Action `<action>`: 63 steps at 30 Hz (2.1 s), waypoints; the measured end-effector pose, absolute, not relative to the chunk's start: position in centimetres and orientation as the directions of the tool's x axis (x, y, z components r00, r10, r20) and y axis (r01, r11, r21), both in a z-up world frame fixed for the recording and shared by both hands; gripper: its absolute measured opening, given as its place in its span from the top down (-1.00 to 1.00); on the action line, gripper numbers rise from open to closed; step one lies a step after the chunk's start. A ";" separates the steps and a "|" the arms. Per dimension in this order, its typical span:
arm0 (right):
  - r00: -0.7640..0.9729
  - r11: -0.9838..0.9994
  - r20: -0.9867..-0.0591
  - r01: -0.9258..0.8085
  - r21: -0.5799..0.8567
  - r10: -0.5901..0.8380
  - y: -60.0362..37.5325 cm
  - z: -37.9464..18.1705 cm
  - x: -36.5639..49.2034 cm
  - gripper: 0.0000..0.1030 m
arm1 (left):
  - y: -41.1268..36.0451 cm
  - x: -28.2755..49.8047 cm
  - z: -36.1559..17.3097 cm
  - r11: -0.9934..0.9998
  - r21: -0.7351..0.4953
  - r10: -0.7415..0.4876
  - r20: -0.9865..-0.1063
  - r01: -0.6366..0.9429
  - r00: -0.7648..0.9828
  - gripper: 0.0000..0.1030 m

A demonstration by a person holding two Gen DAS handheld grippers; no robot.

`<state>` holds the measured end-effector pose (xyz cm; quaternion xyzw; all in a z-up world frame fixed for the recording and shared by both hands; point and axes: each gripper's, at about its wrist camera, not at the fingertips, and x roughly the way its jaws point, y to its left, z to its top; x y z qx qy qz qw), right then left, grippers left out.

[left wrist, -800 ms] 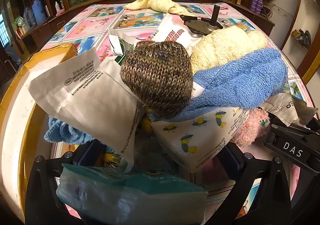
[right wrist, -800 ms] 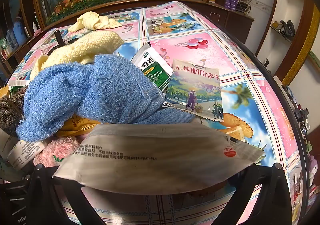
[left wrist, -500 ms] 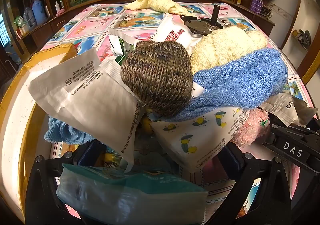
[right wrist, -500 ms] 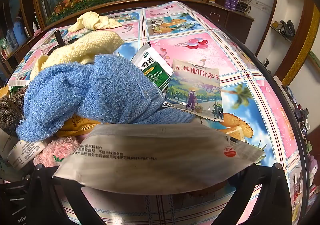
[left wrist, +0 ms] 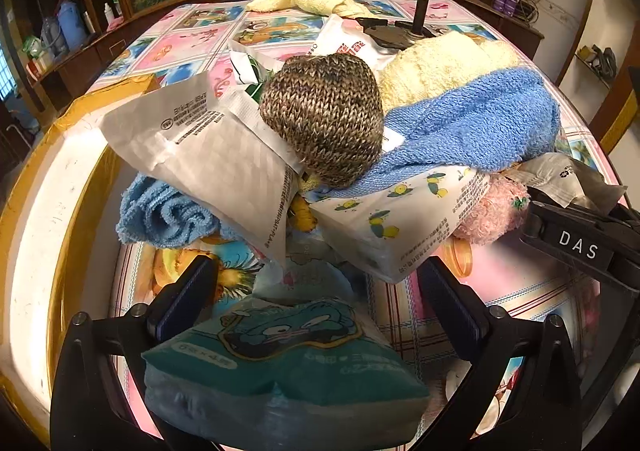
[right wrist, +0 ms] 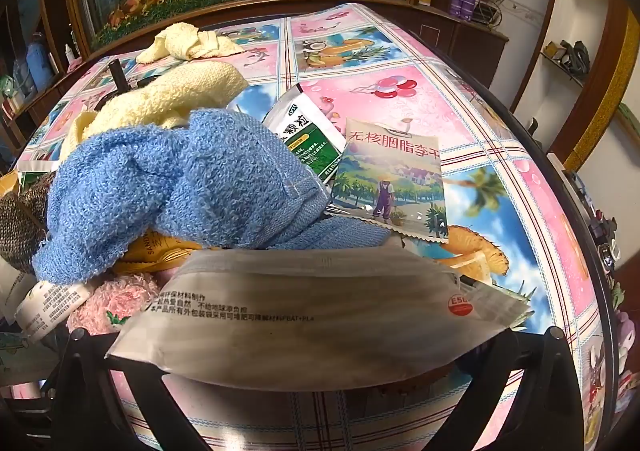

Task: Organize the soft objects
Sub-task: 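Carry the white packet with the right tool while the left tool carries the teal tissue pack toward the tray, then lower both held packs into the yellow-rimmed tray and open both tools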

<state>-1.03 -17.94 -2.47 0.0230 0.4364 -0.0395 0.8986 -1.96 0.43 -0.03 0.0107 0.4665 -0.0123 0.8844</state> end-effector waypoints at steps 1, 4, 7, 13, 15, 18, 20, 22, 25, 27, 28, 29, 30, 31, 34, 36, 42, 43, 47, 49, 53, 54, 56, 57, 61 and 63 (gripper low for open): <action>0.616 0.996 -0.786 0.091 0.002 -0.055 -17.8 -2.5 -1.0 -1.00 | 0.5 -2.0 0.0 1.000 0.006 -0.010 -0.824 0.027 0.567 -1.00; 0.614 0.995 -0.787 0.103 0.007 -0.058 -17.6 -2.4 -1.4 -1.00 | 0.7 -2.0 0.1 1.000 0.003 -0.006 -0.826 0.015 0.563 -1.00; 0.575 0.999 -0.818 0.034 0.009 -0.012 -17.4 -2.4 -2.4 -1.00 | 0.9 -2.3 0.1 0.999 0.001 -0.020 -0.841 0.038 0.541 -1.00; 0.530 0.995 -0.846 -0.100 0.000 0.053 -17.3 -2.4 -3.7 -1.00 | 2.5 -5.2 2.0 0.978 -0.177 -0.208 -0.801 0.111 0.561 -0.89; 0.543 0.994 -0.837 -0.113 0.000 0.062 -17.6 -2.5 -4.4 -1.00 | 3.9 -6.4 3.7 0.968 -0.223 -0.246 -0.752 0.115 0.612 -0.89; 0.556 0.994 -0.829 -0.108 0.001 0.061 -17.8 -2.6 -5.3 -1.00 | 7.0 -7.7 6.4 0.953 -0.289 -0.270 -0.672 0.092 0.690 -0.89; 0.547 0.991 -0.834 -0.131 0.002 0.074 -17.9 -2.6 -5.7 -0.99 | 9.2 -8.5 7.6 0.942 -0.321 -0.287 -0.637 0.092 0.716 -0.89; 0.524 0.986 -0.847 -0.167 0.004 0.092 -18.1 -2.6 -5.9 -1.00 | 10.8 -9.0 8.1 0.936 -0.341 -0.296 -0.637 0.084 0.712 -0.89; 0.486 0.976 -0.867 -0.216 0.002 0.109 -18.5 -2.6 -6.0 -1.00 | 11.4 -9.5 7.7 0.943 -0.325 -0.288 -0.673 0.076 0.681 -0.89; 0.481 0.974 -0.870 -0.226 0.000 0.112 -18.7 -2.6 -6.3 -0.99 | 10.5 -9.9 6.7 0.946 -0.308 -0.297 -0.715 0.096 0.633 -0.89; 0.488 0.973 -0.865 -0.232 0.000 0.117 -18.8 -2.6 -6.5 -1.00 | 9.6 -9.9 6.1 0.947 -0.298 -0.308 -0.734 0.121 0.605 -0.89; 0.490 0.973 -0.863 -0.233 0.002 0.119 -18.9 -2.6 -6.6 -1.00 | 8.6 -9.9 5.5 0.950 -0.277 -0.308 -0.753 0.145 0.582 -0.89; 0.490 0.973 -0.864 -0.231 0.002 0.118 -19.0 -2.5 -6.6 -1.00 | 7.6 -9.8 4.9 0.955 -0.248 -0.296 -0.773 0.162 0.562 -0.89; 0.491 0.973 -0.864 -0.229 0.001 0.117 -19.0 -2.5 -6.6 -1.00 | 6.9 -9.6 4.3 0.959 -0.228 -0.284 -0.787 0.169 0.548 -0.89; 0.493 0.974 -0.862 -0.228 0.001 0.116 -19.1 -2.6 -6.5 -1.00 | 5.4 -8.6 2.4 0.975 -0.157 -0.215 -0.835 0.155 0.507 -0.89; 0.494 0.974 -0.861 -0.226 0.003 0.117 -19.1 -2.6 -6.7 -1.00 | 4.6 -8.4 2.2 0.984 -0.087 -0.159 -0.833 0.158 0.530 -0.83; 0.513 0.974 -0.838 -0.204 0.095 0.188 -21.1 -1.6 -7.6 -0.91 | 2.8 -7.7 0.4 0.980 -0.024 -0.123 -0.855 0.198 0.503 -0.63; 0.529 0.973 -0.822 -0.191 0.126 0.210 -22.2 -0.9 -7.8 -0.91 | 2.4 -8.0 0.3 0.978 0.019 -0.097 -0.842 0.210 0.531 -0.63; 0.581 0.973 -0.783 -0.178 0.145 0.223 -24.3 1.2 -8.1 -0.87 | 2.2 -7.8 0.4 0.974 0.000 -0.122 -0.843 0.227 0.523 -0.63; 0.589 0.972 -0.776 -0.190 0.138 0.225 -24.1 2.0 -7.7 -0.87 | 2.4 -7.6 0.4 0.976 -0.004 -0.119 -0.845 0.217 0.522 -0.66; 0.612 0.968 -0.768 -0.248 0.039 0.188 -22.2 3.0 -5.6 -0.87 | 2.3 -7.2 0.1 0.979 0.003 -0.102 -0.859 0.203 0.502 -0.94; 0.610 0.961 -0.770 -0.276 0.017 0.188 -21.6 3.0 -4.7 -0.87 | 2.3 -7.1 0.1 0.980 0.001 -0.100 -0.859 0.197 0.502 -0.94; 0.594 0.953 -0.774 -0.300 0.038 0.218 -21.5 2.6 -3.1 -0.87 | 2.4 -7.2 0.1 0.981 -0.001 -0.101 -0.857 0.194 0.505 -0.94; 0.561 0.949 -0.787 -0.303 0.092 0.255 -21.7 2.0 -2.0 -0.87 | 2.5 -7.2 0.1 0.981 -0.003 -0.102 -0.856 0.193 0.506 -0.94; 0.360 0.874 -0.807 -0.320 0.365 0.468 -21.6 -0.5 -1.4 -0.86 | 2.9 -7.4 0.3 0.982 -0.011 -0.108 -0.847 0.186 0.521 -0.81; 0.276 0.814 -0.787 -0.381 0.438 0.552 -20.3 -0.4 -3.3 -0.86 | 3.2 -7.4 0.4 0.982 -0.028 -0.123 -0.842 0.186 0.526 -0.80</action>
